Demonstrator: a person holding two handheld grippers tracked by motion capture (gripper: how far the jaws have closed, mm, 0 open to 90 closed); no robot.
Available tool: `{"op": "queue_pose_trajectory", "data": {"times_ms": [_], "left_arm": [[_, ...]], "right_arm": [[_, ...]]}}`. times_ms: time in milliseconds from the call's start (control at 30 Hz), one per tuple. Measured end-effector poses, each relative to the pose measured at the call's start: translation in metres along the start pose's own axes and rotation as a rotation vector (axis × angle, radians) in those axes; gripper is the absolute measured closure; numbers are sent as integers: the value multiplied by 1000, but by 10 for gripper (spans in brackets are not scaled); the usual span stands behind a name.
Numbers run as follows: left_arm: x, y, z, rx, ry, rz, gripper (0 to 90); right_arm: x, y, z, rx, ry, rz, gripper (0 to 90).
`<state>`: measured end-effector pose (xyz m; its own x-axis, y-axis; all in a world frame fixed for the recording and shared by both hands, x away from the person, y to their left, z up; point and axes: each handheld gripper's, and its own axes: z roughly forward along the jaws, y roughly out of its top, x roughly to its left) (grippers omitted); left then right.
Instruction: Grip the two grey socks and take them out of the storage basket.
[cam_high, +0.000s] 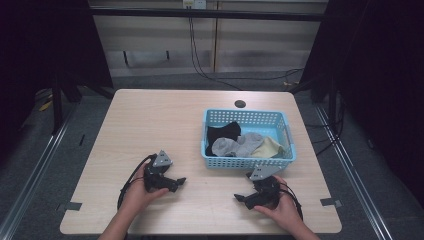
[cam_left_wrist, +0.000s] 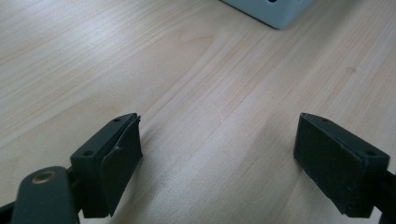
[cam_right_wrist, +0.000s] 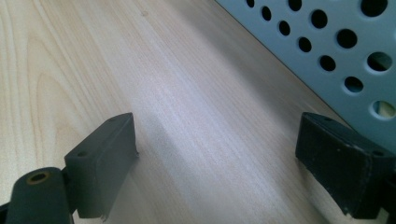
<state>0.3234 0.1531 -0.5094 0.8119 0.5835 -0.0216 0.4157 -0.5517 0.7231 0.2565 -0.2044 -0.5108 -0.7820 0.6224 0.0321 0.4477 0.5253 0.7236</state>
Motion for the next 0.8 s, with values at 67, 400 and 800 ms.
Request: {"op": "queue_pose_trajectory", "data": {"times_ms": [67,400,800], "left_arm": [[0,0,0,0,0,0,145],[0,0,0,2,0,0,145],[0,0,0,0,0,1,145]], "right_arm": [[0,0,0,-1,-3,5,120],[-2,7,-2,61,-4,7,143],[-12,43,-28,288,65,0,218]]}}
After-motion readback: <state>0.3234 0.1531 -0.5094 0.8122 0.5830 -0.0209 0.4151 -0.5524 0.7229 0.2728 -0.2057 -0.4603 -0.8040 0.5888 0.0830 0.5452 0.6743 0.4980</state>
